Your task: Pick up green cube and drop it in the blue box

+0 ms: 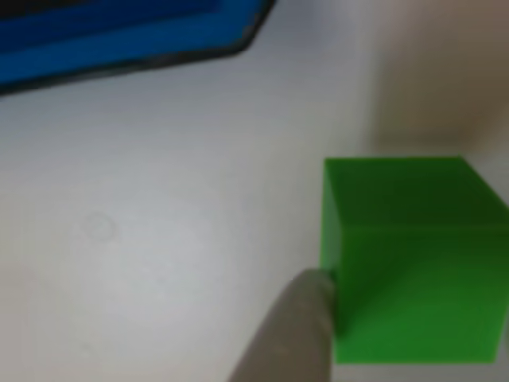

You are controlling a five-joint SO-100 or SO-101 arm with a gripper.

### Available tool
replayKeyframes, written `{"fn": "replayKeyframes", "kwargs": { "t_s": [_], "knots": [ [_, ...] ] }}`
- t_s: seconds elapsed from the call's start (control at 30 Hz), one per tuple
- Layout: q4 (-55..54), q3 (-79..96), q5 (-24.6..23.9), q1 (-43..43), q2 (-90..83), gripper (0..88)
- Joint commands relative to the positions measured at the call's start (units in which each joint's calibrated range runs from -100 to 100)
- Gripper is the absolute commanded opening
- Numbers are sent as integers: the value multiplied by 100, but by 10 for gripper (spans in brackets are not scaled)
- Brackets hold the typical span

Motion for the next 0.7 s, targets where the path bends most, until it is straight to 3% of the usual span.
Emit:
{"fn": "replayKeyframes", "kwargs": {
  "t_s": [0.0, 0.67],
  "knots": [
    [17, -201, 20, 30, -810, 23],
    [9, -237, 34, -69, -2190, 23]
  ]
}}
